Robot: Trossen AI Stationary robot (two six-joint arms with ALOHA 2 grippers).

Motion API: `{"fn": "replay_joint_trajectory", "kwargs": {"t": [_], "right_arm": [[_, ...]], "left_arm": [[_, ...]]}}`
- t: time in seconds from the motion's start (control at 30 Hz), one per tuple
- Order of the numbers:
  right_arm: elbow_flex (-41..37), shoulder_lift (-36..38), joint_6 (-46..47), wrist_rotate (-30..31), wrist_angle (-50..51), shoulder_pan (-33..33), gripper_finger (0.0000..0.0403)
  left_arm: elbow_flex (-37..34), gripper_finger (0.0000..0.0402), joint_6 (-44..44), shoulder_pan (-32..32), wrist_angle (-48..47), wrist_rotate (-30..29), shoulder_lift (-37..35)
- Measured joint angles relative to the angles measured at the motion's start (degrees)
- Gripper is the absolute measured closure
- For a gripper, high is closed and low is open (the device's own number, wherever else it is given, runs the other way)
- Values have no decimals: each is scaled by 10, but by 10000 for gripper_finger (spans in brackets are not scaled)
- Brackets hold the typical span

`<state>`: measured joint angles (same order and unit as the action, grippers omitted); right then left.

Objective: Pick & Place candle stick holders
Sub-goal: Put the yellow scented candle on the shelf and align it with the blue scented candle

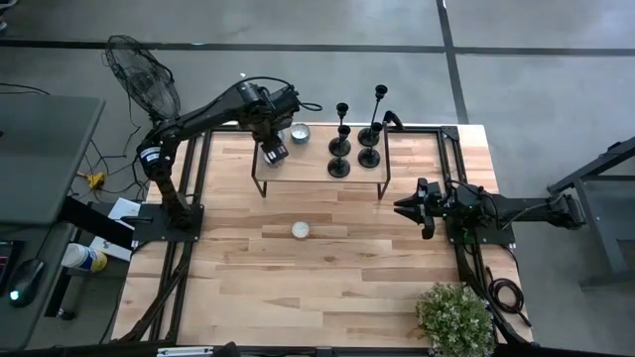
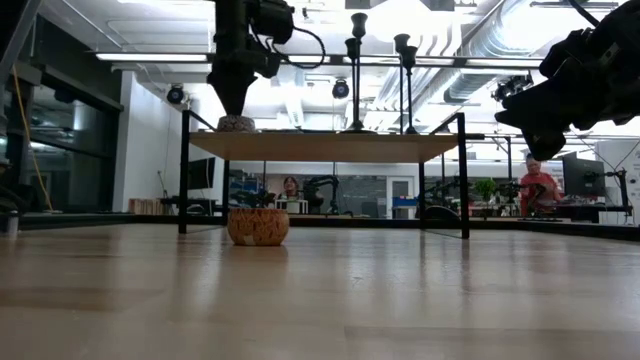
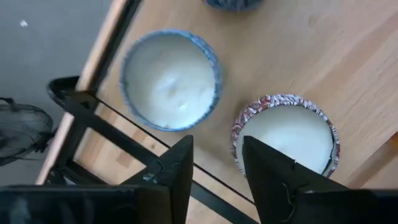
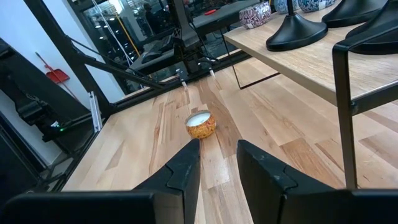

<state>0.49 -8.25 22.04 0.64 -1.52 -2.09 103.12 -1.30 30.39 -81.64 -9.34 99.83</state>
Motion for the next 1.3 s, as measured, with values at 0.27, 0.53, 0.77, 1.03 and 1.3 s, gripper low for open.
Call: {"fn": "replay_joint_trajectory", "kwargs": {"t": [0.27,0.53,0.77,1.03,1.3], "right_arm": [[0,0,0,0,0,0,304],[0,0,0,0,0,0,304],[0,0,0,0,0,0,304],[0,0,0,0,0,0,304],[0,0,0,0,0,0,304]], "left_arm": [[3,273,-6,0,-17,-2,-42],[3,276,-5,-18,-51,11,-76],[3,276,-22,-59,-56,32,-94],[2,276,-9,-117,-66,39,-102],[2,276,56,-186,-65,38,-105]]}}
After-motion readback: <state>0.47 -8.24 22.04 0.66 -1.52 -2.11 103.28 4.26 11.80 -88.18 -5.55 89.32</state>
